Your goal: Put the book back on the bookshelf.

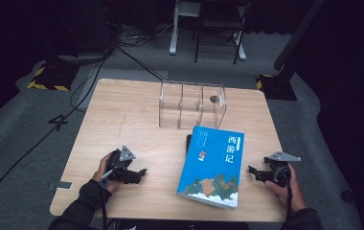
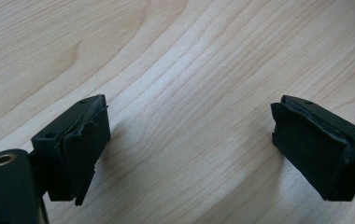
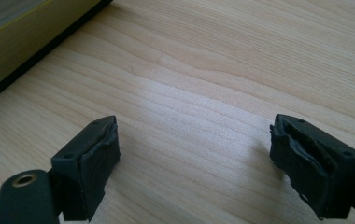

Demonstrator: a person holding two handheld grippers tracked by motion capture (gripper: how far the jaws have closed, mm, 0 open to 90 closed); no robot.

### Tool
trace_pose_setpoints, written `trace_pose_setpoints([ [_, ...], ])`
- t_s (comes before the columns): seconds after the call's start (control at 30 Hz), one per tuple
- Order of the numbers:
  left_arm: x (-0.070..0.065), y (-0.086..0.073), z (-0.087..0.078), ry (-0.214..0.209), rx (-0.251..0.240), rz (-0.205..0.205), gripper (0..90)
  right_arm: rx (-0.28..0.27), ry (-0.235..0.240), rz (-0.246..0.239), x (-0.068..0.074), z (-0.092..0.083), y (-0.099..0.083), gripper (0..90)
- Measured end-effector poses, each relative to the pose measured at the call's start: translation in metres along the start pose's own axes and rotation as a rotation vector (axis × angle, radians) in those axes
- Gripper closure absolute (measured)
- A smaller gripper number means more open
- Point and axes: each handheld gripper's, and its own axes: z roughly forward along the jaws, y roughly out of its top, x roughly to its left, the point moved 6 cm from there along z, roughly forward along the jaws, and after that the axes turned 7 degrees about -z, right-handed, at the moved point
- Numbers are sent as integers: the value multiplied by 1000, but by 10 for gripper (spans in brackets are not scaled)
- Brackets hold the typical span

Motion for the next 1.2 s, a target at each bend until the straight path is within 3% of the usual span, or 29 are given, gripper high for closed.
trace_pose_setpoints([
  [0.17, -7, 4, 6, -17, 10, 17, 78, 0, 24, -25, 1, -3, -3, 163],
  [0.3, -18, 3, 5, -49, 15, 62, 85, 20, 40, -45, 2, -7, -3, 188],
  [0.43, -24, 2, 5, -48, 16, 57, 86, 18, 65, -72, 7, -11, -1, 185],
  [0.6, -31, 1, 6, -62, 15, 72, 86, -4, 89, -121, 20, -30, 12, 204],
  [0.67, -35, 1, 6, -65, 17, 76, 86, -47, 116, -125, 27, -44, 24, 207],
  [1.2, -42, 3, 9, -88, 20, 100, 85, -97, 181, -164, 54, -77, 57, 224],
])
